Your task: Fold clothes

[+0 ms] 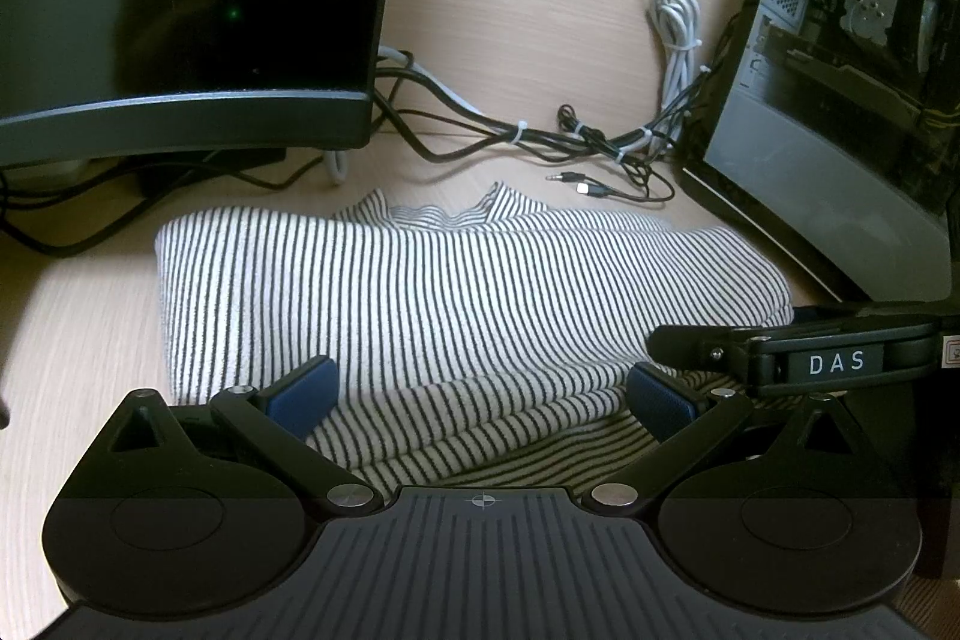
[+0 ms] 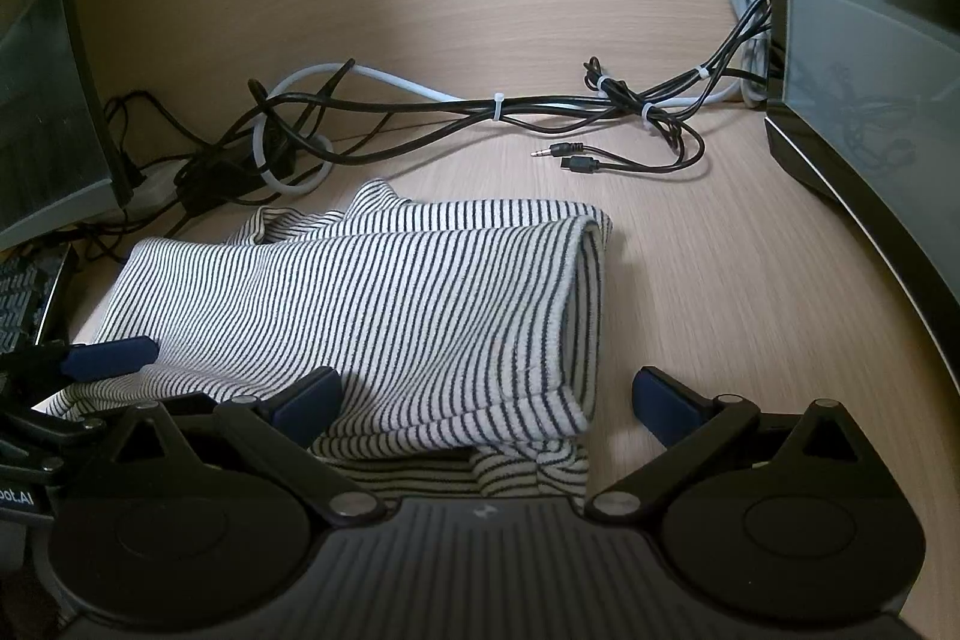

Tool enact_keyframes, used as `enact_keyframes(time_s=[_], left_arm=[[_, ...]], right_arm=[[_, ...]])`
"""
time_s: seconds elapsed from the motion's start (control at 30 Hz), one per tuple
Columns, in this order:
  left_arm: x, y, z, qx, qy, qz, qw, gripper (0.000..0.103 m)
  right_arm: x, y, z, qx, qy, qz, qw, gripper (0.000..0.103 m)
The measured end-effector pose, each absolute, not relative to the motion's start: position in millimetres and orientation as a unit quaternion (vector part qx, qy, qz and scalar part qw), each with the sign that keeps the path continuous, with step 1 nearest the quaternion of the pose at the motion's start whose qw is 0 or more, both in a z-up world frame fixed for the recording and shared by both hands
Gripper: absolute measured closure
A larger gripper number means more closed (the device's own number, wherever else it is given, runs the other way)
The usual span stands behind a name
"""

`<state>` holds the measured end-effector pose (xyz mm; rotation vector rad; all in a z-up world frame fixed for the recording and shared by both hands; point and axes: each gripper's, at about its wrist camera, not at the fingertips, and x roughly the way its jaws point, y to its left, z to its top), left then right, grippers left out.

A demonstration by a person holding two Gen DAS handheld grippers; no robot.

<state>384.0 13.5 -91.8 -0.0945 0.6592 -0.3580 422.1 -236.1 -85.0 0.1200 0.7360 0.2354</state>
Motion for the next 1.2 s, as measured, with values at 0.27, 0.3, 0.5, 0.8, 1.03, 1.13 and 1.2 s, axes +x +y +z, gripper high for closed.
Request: enact_keyframes(time_s=[0.27, 0.3, 0.5, 0.8, 1.03, 1.13, 1.2], left_arm=[[384.6, 14.3, -91.6, -0.045, 0.322, -0.177, 0.929, 0.000], [384.9, 13.7, -91.6, -0.042, 0.324, -0.177, 0.928, 0.000], [385.1, 8.8, -91.0, -0.021, 0.332, -0.178, 0.926, 0.000], [380.5, 35.1, -70.5, -0.103, 0.362, -0.152, 0.914, 0.000], [380.5, 35.8, -67.6, -0.115, 0.379, -0.128, 0.909, 0.000], [373.0, 43.0, -57.2, -0.154, 0.386, -0.107, 0.903, 0.000], [370.4, 47.4, -53.5, -0.167, 0.404, -0.081, 0.896, 0.000]], right_arm=[[425.1, -232.3, -83.9, 0.042, 0.372, 0.120, 0.920, 0.000], [426.3, -231.6, -83.7, 0.037, 0.375, 0.123, 0.918, 0.000], [430.3, -232.6, -82.8, 0.025, 0.382, 0.143, 0.912, 0.000], [407.0, -223.3, -39.4, -0.038, 0.300, 0.158, 0.940, 0.036], [435.9, -211.0, -61.0, -0.056, 0.387, 0.206, 0.897, 0.038], [459.8, -207.6, -52.4, -0.044, 0.380, 0.217, 0.898, 0.039], [479.5, -204.1, -46.6, -0.031, 0.375, 0.224, 0.899, 0.039]])
